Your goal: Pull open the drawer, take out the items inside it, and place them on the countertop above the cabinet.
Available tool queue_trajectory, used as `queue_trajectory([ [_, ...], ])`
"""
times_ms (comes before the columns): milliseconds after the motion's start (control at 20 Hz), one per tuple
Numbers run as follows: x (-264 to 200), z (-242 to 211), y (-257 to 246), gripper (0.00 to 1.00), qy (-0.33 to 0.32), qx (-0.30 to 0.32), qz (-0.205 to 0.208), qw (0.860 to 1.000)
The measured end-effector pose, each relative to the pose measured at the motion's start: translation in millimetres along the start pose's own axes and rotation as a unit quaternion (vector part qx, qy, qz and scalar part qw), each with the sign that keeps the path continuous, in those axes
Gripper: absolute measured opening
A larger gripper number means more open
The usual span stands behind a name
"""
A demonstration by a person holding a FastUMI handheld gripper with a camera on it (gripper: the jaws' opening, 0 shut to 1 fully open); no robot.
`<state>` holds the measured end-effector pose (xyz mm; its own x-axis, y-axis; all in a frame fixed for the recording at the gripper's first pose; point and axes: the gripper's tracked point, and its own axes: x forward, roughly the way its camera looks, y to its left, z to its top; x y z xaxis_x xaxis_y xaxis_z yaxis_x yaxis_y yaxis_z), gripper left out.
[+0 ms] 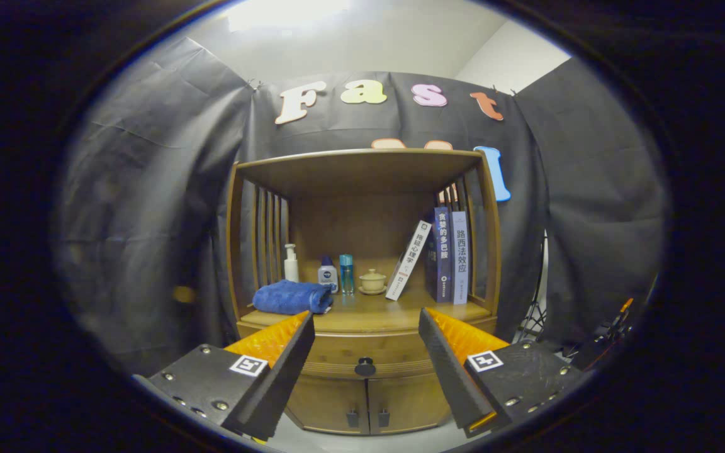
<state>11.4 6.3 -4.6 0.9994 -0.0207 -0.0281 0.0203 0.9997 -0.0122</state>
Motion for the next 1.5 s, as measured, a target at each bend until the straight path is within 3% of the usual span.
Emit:
queue_trajectory([
  [250, 9, 4, -10, 1.00, 0.000, -0.019, 0.015, 1.000],
  [400, 23, 49, -39, 1.00, -0.092, -0.049, -0.025, 0.994],
  [500, 24, 69, -56, 1.00, -0.193, 0.004, -0.054, 0.980],
  [550, 31, 61, -69, 0.99, -0.206, 0.038, -0.077, 0.975],
  [650, 61, 13, -80, 0.99, -0.160, 0.058, -0.072, 0.983],
  [750, 92, -49, -86, 0.99, -0.052, 0.016, -0.075, 0.996],
  [850, 113, -97, -84, 1.00, 0.016, -0.044, -0.065, 0.997],
  [1000, 135, -148, -60, 1.00, 0.040, -0.088, -0.040, 0.995],
  [1100, 143, -171, -47, 0.99, 0.063, -0.080, -0.028, 0.994],
  [1150, 157, -167, -37, 0.98, 0.029, -0.055, -0.023, 0.998],
  [1300, 155, -181, -10, 0.96, 0.076, -0.035, 0.012, 0.996],
  [1500, 160, -206, 9, 0.93, 0.103, -0.061, 0.026, 0.992],
])
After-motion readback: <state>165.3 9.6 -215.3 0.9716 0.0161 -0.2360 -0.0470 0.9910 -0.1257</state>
